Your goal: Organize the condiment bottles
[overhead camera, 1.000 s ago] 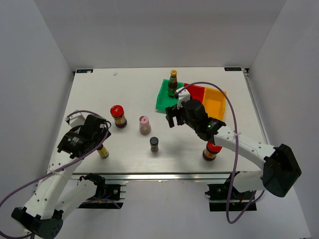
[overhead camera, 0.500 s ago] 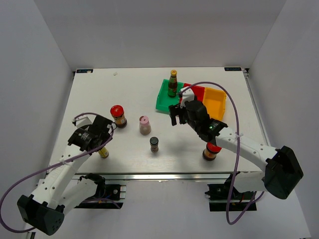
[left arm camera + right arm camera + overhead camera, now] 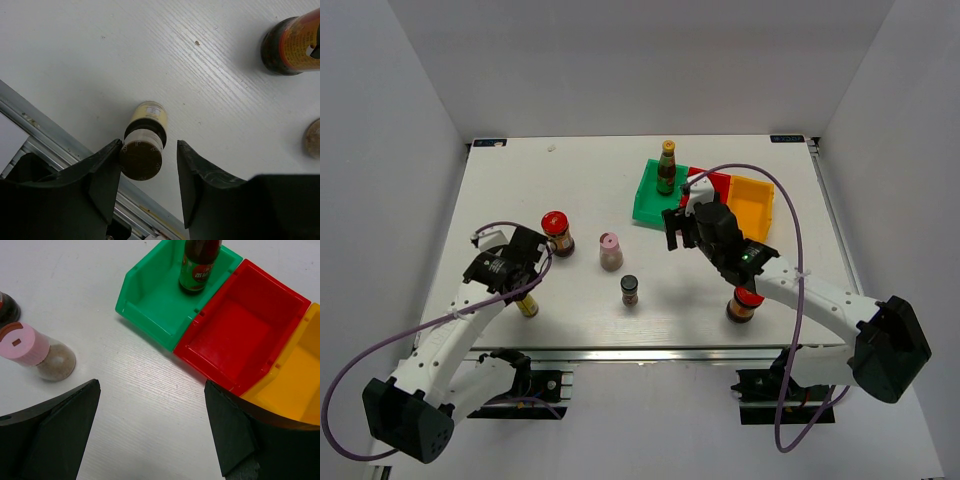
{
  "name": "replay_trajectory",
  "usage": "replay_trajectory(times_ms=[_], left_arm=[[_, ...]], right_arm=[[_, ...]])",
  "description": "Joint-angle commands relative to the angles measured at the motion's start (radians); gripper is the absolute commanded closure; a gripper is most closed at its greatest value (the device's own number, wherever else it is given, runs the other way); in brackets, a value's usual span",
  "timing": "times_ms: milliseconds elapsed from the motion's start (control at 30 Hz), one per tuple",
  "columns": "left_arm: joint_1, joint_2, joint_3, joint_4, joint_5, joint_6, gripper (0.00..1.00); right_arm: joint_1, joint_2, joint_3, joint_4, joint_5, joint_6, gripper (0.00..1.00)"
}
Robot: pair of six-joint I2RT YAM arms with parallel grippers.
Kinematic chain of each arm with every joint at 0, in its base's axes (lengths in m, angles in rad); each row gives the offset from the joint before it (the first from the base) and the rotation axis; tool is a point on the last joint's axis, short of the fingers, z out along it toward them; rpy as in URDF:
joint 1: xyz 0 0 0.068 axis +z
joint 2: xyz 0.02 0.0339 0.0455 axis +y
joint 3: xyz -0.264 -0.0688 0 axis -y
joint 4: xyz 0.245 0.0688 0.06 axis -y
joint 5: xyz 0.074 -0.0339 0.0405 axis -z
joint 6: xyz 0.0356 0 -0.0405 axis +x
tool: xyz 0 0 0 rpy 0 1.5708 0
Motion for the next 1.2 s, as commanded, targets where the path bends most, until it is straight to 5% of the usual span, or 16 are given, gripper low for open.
replay_trajectory(times_ms=[0,167,367,533,1033,1167], left_arm=[[0.006,-0.012,0.001,-0.021,0.01,0.005,0.43],[0.006,-0.009,-0.009,-0.012,0.021,0.011,0.56],[0.006,-0.02,0.041,-0.032,0.013,0.043,0.9],[0.006,-0.052,0.086,0.013,0.087,0.109,1.0],[0.006,-0.037,0.259,0.251,0.259,0.344,1.0],[0.006,0.011,0.371,0.281,0.234,0.387,1.0]], right_arm=[[-0.007,-0.023,-0.011,0.021,0.042,-0.005,0.11],[-0.01,-0.025,-0.013,0.021,0.045,-0.005,0.11],[-0.01,-0.029,-0.013,0.018,0.056,-0.005,0.11],[-0.013,-0.034,-0.016,0.021,0.087,-0.007,0.11],[-0.051,-0.104,-0.082,0.047,0.149,0.01,0.11],[-0.082,-0.182,-0.14,0.072,0.304,0.029,0.11]])
